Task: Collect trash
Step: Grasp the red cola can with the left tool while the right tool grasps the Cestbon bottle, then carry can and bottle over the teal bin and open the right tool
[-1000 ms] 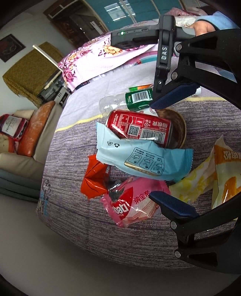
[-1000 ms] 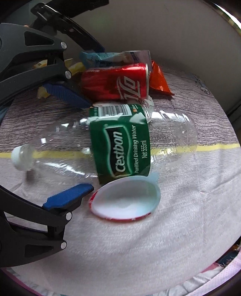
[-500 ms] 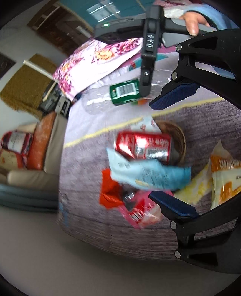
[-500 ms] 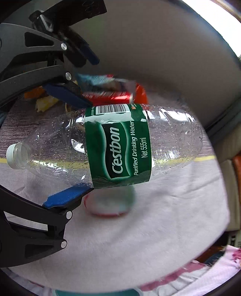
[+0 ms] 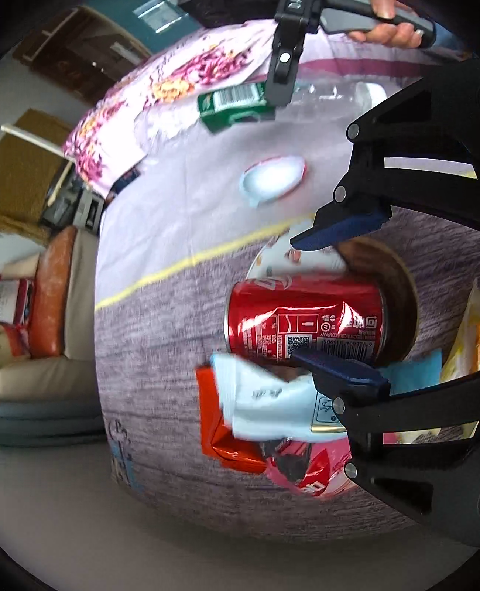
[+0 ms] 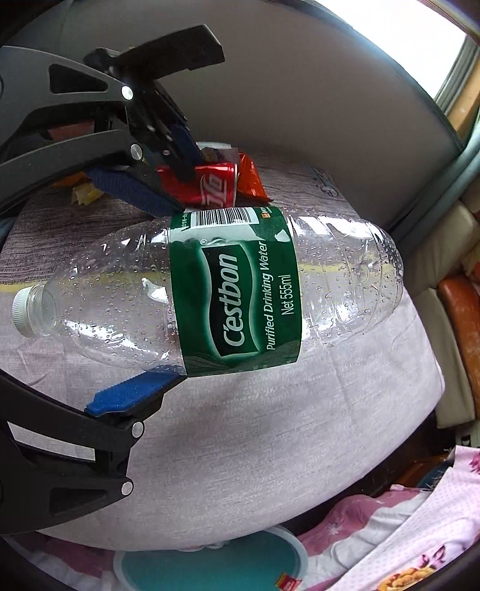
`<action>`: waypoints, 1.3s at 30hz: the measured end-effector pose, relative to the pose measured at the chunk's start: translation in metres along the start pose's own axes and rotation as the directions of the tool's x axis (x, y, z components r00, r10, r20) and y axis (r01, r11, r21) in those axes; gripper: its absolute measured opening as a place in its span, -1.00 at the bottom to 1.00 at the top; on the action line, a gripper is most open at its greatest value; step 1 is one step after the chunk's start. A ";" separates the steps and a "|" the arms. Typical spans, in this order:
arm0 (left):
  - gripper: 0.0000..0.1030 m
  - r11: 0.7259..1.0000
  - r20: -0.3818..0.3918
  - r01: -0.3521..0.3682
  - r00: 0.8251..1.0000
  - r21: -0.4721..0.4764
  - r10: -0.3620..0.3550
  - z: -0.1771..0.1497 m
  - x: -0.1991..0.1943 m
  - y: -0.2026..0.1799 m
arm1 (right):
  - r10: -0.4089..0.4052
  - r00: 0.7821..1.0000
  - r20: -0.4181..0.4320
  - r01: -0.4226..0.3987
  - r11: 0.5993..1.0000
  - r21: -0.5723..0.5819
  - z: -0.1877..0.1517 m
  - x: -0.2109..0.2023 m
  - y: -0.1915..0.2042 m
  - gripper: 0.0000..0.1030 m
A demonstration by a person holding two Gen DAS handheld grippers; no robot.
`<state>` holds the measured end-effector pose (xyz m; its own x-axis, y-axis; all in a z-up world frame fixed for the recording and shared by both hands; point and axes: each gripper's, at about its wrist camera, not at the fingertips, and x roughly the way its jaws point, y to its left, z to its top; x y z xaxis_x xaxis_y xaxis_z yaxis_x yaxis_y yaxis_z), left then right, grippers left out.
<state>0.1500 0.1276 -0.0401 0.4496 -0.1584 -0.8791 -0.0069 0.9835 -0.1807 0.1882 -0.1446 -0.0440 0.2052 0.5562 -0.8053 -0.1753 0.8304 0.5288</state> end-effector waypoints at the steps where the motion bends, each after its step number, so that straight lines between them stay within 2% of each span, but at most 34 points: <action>1: 0.16 1.000 -0.003 -0.002 1.000 -0.010 0.002 0.001 0.003 0.002 | 0.004 1.000 -0.001 -0.004 1.000 0.003 0.000 -0.001 -0.001 0.52; 3: 0.26 1.000 -0.013 -0.012 1.000 -0.013 0.012 0.002 0.007 0.003 | 0.017 1.000 -0.004 -0.017 1.000 0.011 0.001 0.000 -0.006 0.52; 10: 0.26 0.999 -0.068 -0.042 0.997 -0.018 0.041 -0.001 0.033 0.004 | 0.026 1.000 0.004 -0.026 0.999 0.028 -0.001 -0.002 -0.013 0.52; 11: 0.15 0.999 -0.068 -0.048 0.997 -0.015 0.047 -0.002 0.036 0.001 | 0.025 1.000 0.006 -0.026 0.999 0.030 -0.002 -0.002 -0.014 0.52; 12: -0.06 0.998 -0.063 -0.067 0.996 -0.007 0.066 -0.002 0.036 -0.001 | 0.024 1.000 0.009 -0.025 0.999 0.034 -0.002 -0.002 -0.016 0.52; 15: -0.07 0.999 -0.053 -0.046 0.998 -0.028 0.044 -0.003 0.032 -0.003 | 0.018 1.000 0.019 -0.018 0.999 0.041 -0.004 -0.004 -0.020 0.52; 17: -0.07 0.998 -0.034 -0.056 0.998 -0.030 0.055 -0.004 0.024 -0.005 | 0.021 0.999 0.027 -0.022 0.999 0.049 -0.006 -0.008 -0.022 0.52; 24: -0.07 0.998 0.026 0.021 0.999 -0.056 -0.020 -0.003 -0.011 -0.011 | 0.029 0.998 0.052 -0.032 0.997 0.064 -0.011 -0.024 -0.030 0.52; 29: -0.07 0.993 0.063 0.101 0.993 -0.058 -0.097 0.000 -0.031 -0.023 | 0.029 0.997 0.078 -0.035 0.997 0.070 -0.016 -0.039 -0.036 0.52; 33: -0.07 0.993 0.078 0.116 0.990 -0.012 -0.115 0.003 -0.039 -0.050 | 0.027 0.993 0.116 -0.037 0.995 0.089 -0.021 -0.058 -0.047 0.52; 39: -0.07 0.984 0.044 0.159 0.986 0.077 -0.163 0.004 -0.026 -0.105 | 0.009 0.987 0.160 -0.032 0.989 0.145 -0.028 -0.082 -0.076 0.52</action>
<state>0.1423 0.0283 0.0033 0.4832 -0.3127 -0.8177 0.1340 0.9494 -0.2839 0.1579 -0.2545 -0.0254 0.3554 0.5614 -0.7473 -0.0408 0.8081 0.5877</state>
